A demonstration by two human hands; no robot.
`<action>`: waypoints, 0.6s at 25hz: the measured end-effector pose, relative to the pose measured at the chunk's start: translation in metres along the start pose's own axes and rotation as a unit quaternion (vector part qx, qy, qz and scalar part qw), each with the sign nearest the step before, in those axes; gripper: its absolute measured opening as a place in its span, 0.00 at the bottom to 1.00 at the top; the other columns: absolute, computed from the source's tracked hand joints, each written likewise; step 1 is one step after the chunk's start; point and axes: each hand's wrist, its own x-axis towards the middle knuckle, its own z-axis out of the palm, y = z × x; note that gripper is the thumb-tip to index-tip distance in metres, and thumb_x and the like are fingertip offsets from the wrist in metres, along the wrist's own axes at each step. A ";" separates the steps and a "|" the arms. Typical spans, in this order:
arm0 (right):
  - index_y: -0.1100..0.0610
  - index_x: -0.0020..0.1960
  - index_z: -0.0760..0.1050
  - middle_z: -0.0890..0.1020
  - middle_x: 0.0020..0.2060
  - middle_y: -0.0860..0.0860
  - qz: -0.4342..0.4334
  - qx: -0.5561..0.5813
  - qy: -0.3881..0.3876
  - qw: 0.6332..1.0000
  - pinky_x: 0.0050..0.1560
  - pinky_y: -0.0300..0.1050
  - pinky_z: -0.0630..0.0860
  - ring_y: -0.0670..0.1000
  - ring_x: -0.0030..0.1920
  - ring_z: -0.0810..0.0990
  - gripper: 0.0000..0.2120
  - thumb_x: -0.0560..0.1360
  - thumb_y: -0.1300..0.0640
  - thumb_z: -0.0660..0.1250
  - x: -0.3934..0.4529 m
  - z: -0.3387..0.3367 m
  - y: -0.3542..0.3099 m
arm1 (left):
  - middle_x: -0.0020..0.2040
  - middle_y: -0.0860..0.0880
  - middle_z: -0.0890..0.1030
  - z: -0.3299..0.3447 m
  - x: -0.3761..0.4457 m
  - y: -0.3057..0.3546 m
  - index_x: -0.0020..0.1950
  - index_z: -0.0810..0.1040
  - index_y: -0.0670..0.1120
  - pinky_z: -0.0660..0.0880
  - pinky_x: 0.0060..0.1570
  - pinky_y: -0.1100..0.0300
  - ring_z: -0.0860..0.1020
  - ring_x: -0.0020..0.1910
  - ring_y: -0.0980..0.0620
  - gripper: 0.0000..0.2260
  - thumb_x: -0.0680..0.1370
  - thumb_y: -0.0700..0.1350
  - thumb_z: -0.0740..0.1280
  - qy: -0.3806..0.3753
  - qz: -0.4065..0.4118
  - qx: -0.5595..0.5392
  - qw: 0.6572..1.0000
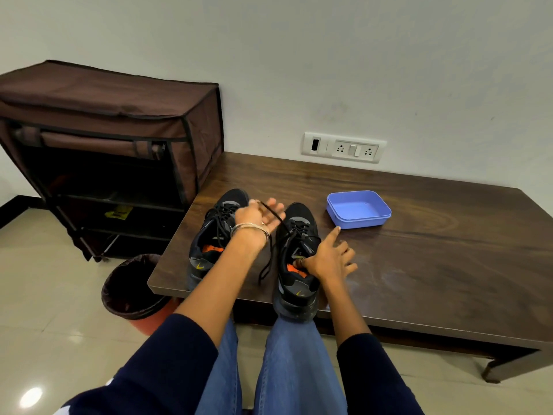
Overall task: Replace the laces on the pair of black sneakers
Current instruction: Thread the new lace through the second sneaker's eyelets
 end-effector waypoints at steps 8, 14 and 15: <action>0.54 0.77 0.31 0.54 0.74 0.63 0.053 0.118 -0.052 0.990 0.66 0.68 0.61 0.66 0.73 0.55 0.65 0.64 0.49 0.80 -0.001 -0.002 -0.003 | 0.46 0.54 0.83 -0.023 0.012 0.007 0.51 0.84 0.51 0.76 0.49 0.59 0.80 0.45 0.54 0.07 0.74 0.48 0.71 -0.165 0.260 0.745 0.591; 0.55 0.77 0.30 0.58 0.74 0.64 0.060 0.184 -0.054 0.980 0.69 0.66 0.63 0.66 0.72 0.60 0.64 0.65 0.52 0.80 0.003 0.003 0.002 | 0.46 0.48 0.83 -0.026 0.006 0.004 0.40 0.82 0.43 0.76 0.49 0.61 0.79 0.46 0.52 0.04 0.74 0.36 0.71 -0.124 0.244 0.526 0.805; 0.55 0.77 0.30 0.59 0.73 0.64 0.057 0.190 -0.056 0.979 0.69 0.66 0.64 0.66 0.72 0.61 0.64 0.65 0.52 0.80 0.004 0.004 0.002 | 0.46 0.47 0.82 -0.023 0.003 0.011 0.38 0.78 0.43 0.76 0.41 0.62 0.80 0.44 0.52 0.09 0.76 0.34 0.67 -0.127 0.220 0.372 0.893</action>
